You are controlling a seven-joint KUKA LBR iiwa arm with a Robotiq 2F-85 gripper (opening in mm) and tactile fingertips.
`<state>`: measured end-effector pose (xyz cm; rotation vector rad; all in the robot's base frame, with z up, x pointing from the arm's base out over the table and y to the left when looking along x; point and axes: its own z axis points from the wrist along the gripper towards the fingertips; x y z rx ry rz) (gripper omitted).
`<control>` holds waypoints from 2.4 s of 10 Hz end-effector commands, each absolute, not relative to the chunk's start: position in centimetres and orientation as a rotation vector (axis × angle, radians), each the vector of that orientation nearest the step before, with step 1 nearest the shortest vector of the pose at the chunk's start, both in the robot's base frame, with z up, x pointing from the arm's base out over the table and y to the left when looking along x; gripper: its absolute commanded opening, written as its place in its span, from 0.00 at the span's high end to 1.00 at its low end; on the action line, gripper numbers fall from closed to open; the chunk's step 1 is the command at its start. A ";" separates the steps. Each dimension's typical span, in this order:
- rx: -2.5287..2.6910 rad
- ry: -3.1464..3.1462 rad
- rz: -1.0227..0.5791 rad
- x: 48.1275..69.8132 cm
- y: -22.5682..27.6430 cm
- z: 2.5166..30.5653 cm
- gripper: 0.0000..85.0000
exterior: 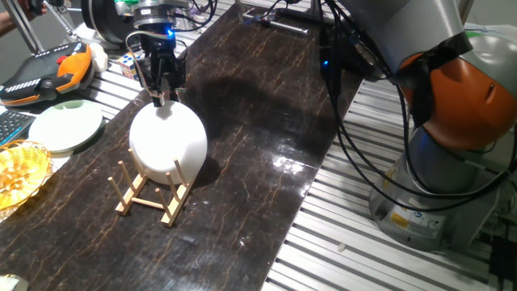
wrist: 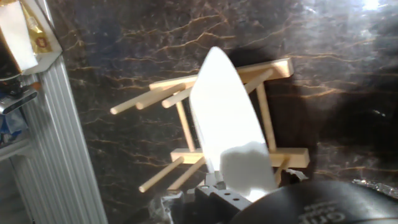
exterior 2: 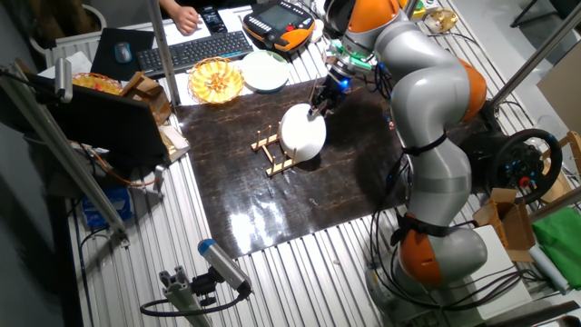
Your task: Take the dish off the dish rack
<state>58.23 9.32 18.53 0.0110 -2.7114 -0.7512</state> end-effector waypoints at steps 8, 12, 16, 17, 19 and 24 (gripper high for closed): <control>-0.042 -2.682 -0.776 57.6 11.5 19.5 0.44; -0.026 -2.640 -0.808 57.5 11.8 20.0 0.59; -0.040 -2.612 -0.855 57.5 12.1 20.1 0.69; -0.044 -2.603 -0.863 57.5 12.2 20.2 0.69; -0.047 -2.590 -0.876 57.5 12.2 20.2 0.70; -0.035 -2.628 -0.952 57.6 12.3 20.3 0.72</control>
